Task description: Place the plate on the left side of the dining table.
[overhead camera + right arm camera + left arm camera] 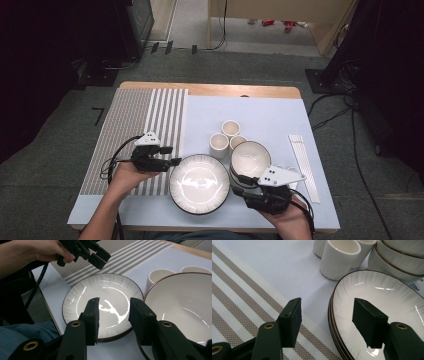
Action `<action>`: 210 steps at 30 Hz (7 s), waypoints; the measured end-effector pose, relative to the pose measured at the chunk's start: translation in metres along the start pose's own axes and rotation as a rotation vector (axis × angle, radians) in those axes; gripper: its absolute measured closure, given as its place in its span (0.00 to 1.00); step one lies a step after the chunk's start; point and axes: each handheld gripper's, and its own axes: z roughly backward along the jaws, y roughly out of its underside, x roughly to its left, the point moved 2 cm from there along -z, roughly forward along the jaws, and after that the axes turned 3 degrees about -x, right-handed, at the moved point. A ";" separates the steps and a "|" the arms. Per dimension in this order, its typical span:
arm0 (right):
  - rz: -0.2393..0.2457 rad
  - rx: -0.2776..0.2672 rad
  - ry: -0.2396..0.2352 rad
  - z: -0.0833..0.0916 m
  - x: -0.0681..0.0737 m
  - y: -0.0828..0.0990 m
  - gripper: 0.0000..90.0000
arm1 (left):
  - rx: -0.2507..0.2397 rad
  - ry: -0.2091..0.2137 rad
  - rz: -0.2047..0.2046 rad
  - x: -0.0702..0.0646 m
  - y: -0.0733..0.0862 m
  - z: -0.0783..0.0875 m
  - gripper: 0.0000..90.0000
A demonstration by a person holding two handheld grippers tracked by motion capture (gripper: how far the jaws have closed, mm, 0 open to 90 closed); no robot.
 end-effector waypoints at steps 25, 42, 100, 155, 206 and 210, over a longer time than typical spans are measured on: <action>0.022 0.029 -0.026 -0.018 0.009 0.022 0.69 | 0.011 0.045 0.024 0.003 0.002 -0.004 0.53; 0.027 0.049 0.027 -0.039 0.008 0.044 0.73 | -0.018 0.058 0.030 0.004 0.004 -0.003 0.49; 0.020 0.124 0.037 -0.054 0.014 0.064 0.80 | 0.104 0.100 0.031 -0.006 0.004 -0.013 0.76; 0.005 0.080 0.034 -0.064 0.014 0.067 0.82 | 0.108 0.040 0.116 -0.003 -0.013 -0.017 0.84; 0.024 0.052 0.009 -0.071 0.008 0.072 0.69 | 0.273 0.290 0.433 -0.002 -0.015 -0.023 0.83; 0.031 0.055 0.014 -0.071 0.009 0.072 0.65 | 0.273 0.303 0.458 0.001 -0.014 -0.023 0.84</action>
